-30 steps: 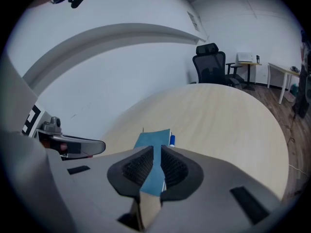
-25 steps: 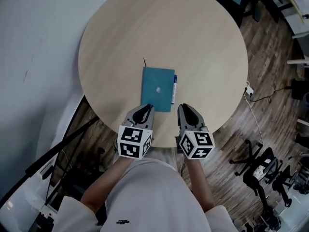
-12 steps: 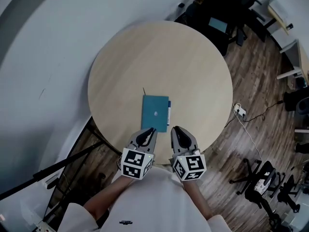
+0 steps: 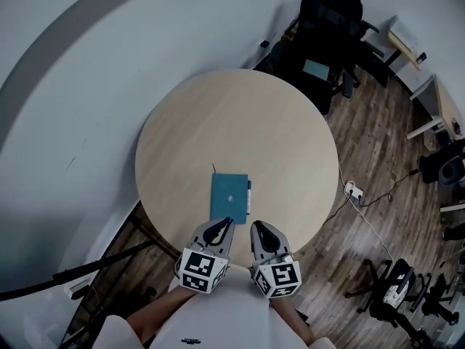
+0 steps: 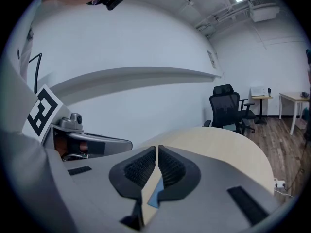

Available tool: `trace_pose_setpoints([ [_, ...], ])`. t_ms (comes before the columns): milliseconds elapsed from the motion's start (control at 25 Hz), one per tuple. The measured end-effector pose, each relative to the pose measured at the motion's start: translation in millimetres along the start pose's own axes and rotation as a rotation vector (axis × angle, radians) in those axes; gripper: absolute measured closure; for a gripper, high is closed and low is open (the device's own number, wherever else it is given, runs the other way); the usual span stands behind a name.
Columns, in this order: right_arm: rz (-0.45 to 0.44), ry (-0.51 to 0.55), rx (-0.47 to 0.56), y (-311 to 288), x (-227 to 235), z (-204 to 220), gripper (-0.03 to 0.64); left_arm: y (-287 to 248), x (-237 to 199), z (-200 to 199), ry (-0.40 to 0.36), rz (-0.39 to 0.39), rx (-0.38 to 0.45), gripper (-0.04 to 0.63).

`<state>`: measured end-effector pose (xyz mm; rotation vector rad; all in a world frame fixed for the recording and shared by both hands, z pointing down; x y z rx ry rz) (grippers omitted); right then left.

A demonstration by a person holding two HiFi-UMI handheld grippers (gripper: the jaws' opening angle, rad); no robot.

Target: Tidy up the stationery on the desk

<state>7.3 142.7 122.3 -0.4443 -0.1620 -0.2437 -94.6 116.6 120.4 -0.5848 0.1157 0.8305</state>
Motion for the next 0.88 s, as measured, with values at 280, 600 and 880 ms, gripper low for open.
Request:
trace_pose_setpoints([
  [280,0.023,-0.038,-0.001,3,5,0,0.572,-9,11,-3,-0.045,0.036,-0.002,0.557],
  [600,0.050,-0.040,0.002,5,10,2,0.572,-12,11,-1,-0.051,0.038,0.003,0.557],
  [880,0.042,-0.053,-0.006,16,-1,-2,0.574,0,16,-4,-0.034,0.024,-0.006,0.557],
])
Point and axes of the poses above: the fingertips, and each gripper's own axes: y backward along the fingers, x to its right, z out of its underside, the point moved 4 cm from there along y, backward along the fingers, and after that the axes turned 5 degrees about z, right-handed, at the moved point
